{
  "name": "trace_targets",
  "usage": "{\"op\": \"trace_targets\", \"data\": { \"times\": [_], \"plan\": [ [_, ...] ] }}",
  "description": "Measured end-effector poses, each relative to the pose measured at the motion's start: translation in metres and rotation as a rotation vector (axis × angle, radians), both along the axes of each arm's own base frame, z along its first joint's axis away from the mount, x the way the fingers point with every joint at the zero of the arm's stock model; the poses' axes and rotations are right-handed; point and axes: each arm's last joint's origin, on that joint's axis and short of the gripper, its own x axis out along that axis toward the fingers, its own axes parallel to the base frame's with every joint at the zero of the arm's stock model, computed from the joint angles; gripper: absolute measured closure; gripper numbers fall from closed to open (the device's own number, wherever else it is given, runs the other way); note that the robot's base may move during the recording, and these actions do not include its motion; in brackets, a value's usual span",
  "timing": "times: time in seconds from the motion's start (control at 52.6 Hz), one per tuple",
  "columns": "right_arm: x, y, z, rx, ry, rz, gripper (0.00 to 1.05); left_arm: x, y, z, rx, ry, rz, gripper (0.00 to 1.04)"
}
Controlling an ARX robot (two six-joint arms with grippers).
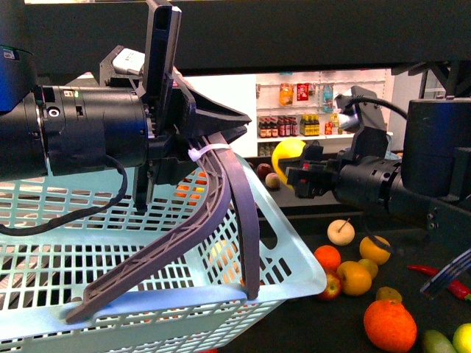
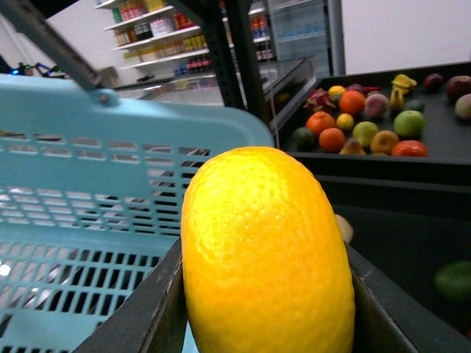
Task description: Pick lemon from shelf
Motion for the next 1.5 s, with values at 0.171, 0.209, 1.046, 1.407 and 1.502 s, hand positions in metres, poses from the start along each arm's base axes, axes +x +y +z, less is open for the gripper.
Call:
{"op": "trace_targets", "data": {
  "times": [0.171,0.209,1.046,1.407,1.502],
  "plan": [
    [-0.006,0.013,-0.003,-0.002,-0.002,0.052,0.56,0.000,0.000,0.000,0.000,0.000,-0.002,0.97],
    [-0.007,0.015,-0.004,-0.004,0.001,0.061,0.56,0.000,0.000,0.000,0.000,0.000,-0.001,0.97],
    [-0.021,0.033,-0.021,-0.061,-0.008,0.176,0.07,0.000,0.000,0.000,-0.001,0.005,-0.001,0.97],
    [0.047,-0.061,-0.061,-0.013,0.166,-0.326,0.07,0.000,0.000,0.000,-0.001,0.003,-0.001,0.97],
    [0.059,-0.082,-0.098,-0.055,0.278,-0.431,0.07,0.000,0.000,0.000,-0.001,0.004,-0.001,0.97]
  ]
}}
